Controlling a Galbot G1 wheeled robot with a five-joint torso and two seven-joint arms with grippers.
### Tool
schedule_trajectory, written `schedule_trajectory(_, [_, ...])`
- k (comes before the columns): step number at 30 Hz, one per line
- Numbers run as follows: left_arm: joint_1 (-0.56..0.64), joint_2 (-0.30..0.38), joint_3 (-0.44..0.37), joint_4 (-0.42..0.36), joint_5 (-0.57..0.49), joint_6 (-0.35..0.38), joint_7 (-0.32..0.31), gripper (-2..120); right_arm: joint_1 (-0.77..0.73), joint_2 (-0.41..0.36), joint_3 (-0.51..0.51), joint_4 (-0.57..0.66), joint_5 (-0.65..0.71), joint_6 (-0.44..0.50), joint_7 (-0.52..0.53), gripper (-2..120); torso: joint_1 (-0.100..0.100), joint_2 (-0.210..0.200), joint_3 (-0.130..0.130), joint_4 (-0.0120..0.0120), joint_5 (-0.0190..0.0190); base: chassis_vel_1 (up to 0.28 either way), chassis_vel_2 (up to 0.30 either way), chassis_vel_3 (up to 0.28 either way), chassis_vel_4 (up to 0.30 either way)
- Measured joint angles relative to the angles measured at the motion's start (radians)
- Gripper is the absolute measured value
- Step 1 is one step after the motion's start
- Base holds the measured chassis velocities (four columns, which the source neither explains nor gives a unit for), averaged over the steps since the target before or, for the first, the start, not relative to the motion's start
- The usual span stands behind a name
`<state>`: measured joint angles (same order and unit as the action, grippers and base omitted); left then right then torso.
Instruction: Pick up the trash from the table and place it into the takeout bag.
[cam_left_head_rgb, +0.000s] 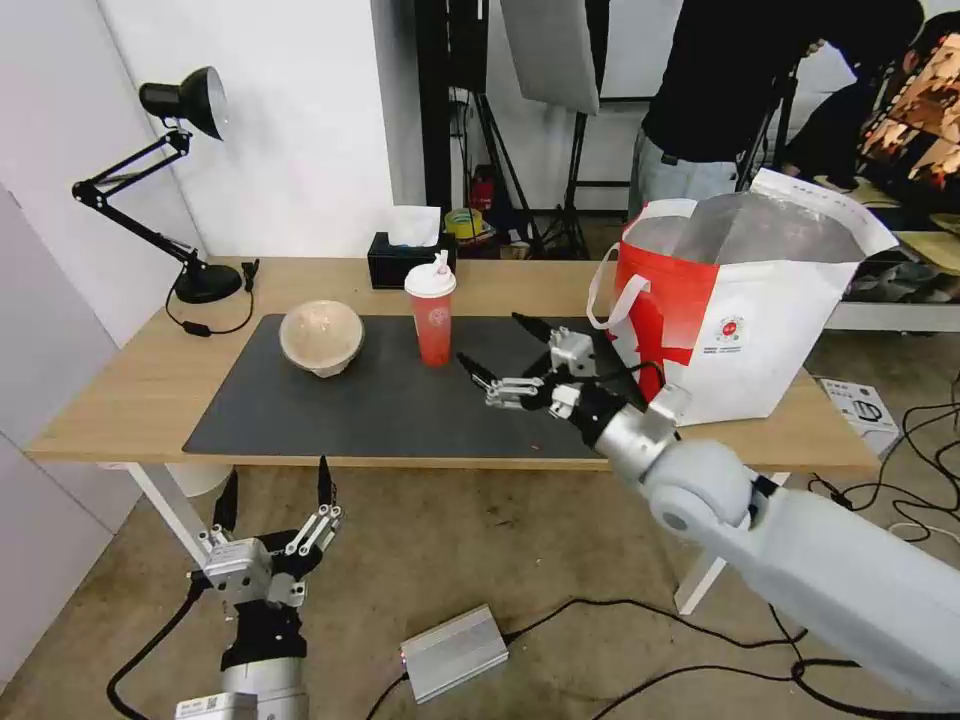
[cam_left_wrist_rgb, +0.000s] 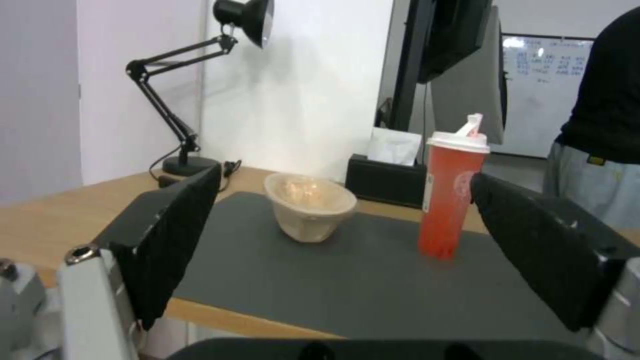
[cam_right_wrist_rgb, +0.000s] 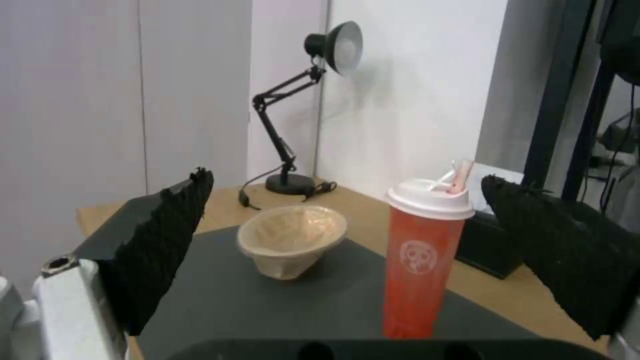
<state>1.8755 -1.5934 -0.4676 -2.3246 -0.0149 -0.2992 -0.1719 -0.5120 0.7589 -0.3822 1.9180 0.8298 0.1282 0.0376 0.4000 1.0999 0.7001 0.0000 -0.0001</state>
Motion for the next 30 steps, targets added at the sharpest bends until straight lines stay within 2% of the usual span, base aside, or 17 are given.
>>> schedule_trajectory(16, [-0.004, 0.0, 0.001, 0.006, -0.001, -0.001, -0.005, 100, 0.056, 0.139, -0.05, -0.147, -0.027, -0.013, 0.023, 100, 0.0, 0.0, 0.0, 0.0, 0.0, 0.0, 0.0, 0.0, 0.0])
schedule_trajectory(30, [-0.005, 0.0, 0.0, 0.01, -0.002, 0.0, -0.005, 100, 0.06, 0.239, -0.02, -0.269, -0.024, -0.058, 0.099, 100, 0.0, 0.0, 0.0, 0.0, 0.0, 0.0, 0.0, 0.0, 0.0])
